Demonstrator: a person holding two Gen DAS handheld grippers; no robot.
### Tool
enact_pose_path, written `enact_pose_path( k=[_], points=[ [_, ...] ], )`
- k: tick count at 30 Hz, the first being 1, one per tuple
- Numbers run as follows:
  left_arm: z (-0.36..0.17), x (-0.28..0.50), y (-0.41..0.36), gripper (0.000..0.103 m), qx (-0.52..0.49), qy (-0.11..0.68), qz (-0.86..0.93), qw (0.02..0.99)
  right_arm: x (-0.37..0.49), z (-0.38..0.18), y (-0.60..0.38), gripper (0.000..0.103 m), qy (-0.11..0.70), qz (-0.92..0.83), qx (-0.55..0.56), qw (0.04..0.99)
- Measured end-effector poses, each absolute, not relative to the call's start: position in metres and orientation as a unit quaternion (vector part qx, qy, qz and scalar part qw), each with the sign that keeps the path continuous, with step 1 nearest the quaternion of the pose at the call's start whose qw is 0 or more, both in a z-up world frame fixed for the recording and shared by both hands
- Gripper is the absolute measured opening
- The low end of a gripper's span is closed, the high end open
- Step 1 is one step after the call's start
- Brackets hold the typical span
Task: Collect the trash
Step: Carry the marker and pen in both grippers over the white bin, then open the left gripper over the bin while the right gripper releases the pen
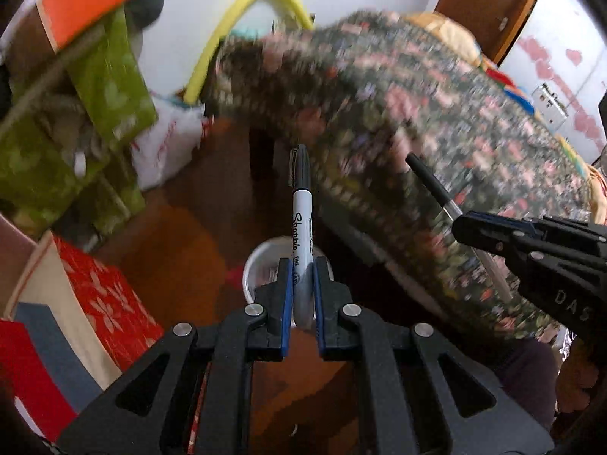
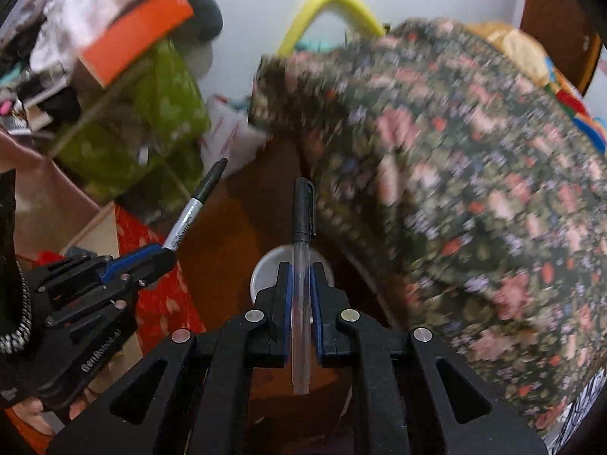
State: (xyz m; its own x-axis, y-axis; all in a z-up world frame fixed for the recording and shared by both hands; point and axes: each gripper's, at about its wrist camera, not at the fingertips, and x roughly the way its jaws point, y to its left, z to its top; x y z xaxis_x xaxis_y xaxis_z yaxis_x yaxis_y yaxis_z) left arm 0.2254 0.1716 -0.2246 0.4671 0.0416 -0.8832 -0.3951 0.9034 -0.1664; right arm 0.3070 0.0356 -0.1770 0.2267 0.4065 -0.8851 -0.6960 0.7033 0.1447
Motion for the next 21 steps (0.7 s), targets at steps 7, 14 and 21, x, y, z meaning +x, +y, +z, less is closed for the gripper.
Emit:
enact_pose_path(
  k=[7, 14, 21],
  points=[
    [-0.273, 0.239, 0.184, 0.009, -0.196, 0.547, 0.128, 0.804, 0.320, -0.226, 0.069, 0.009, 0.564, 0.361, -0.159, 0.725],
    [-0.267, 0.254, 0.192, 0.026, -0.178, 0.517, 0.150, 0.824, 0.339, -0.238, 0.090, 0.022, 0.581, 0.372, -0.143, 0.710],
    [-0.248, 0.245, 0.194, 0.033, -0.172, 0.510, 0.154, 0.829, 0.340, -0.225, 0.074, 0.046, 0.569, 0.367, -0.128, 0.725]
  ],
)
